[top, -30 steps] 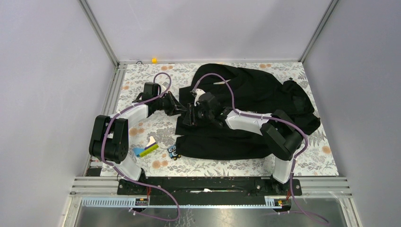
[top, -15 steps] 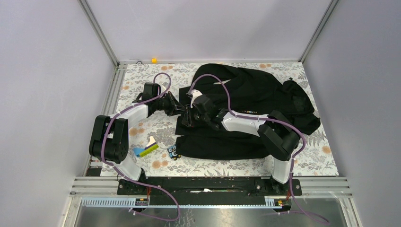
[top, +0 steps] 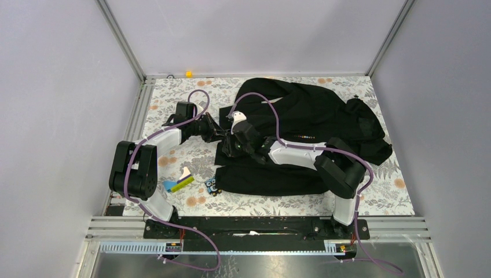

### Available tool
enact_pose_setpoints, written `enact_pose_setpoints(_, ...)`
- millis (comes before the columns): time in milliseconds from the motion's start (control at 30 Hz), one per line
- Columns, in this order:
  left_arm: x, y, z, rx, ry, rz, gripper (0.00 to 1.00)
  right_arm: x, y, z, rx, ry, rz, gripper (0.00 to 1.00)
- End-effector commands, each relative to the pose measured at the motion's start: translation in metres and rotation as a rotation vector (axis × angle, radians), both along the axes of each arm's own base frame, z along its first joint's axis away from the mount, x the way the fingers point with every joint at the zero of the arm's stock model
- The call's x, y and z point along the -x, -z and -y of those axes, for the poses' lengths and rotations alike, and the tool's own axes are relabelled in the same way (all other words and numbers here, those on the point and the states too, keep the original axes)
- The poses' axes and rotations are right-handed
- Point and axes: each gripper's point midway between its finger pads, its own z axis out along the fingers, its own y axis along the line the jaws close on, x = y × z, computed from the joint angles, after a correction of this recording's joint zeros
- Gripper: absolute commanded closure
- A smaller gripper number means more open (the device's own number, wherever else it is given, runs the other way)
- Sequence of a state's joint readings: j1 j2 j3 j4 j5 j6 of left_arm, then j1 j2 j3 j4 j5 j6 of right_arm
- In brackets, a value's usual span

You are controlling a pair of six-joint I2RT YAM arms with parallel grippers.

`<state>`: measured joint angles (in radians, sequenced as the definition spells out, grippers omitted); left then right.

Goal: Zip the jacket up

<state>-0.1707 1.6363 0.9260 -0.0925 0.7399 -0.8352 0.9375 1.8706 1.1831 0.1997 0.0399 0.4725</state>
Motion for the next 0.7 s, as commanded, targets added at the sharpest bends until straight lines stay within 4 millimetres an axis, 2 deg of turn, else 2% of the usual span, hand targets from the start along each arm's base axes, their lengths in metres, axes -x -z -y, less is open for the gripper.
enact_pose_setpoints(0,0.003,-0.008,0.002,0.037,0.026,0.022,1.0,-0.015,-0.02,-0.01,-0.039,0.07,0.08,0.72)
enact_pose_setpoints(233,0.003,-0.009,0.002,0.043,0.026,0.021,1.0,-0.019,-0.02,-0.008,-0.023,0.113,0.109,0.79)
enact_pose_setpoints(367,0.003,-0.009,0.002,0.045,0.026,0.024,1.0,-0.022,-0.021,-0.006,-0.021,0.121,0.127,0.88)
enact_pose_setpoints(467,0.003,-0.009,0.001,0.043,0.023,0.027,1.0,-0.023,-0.02,-0.005,0.005,0.113,0.141,1.0)
enact_pose_setpoints(667,0.0,-0.009,-0.006,0.012,0.013,0.051,1.0,-0.016,-0.012,0.004,0.086,0.029,0.152,1.0)
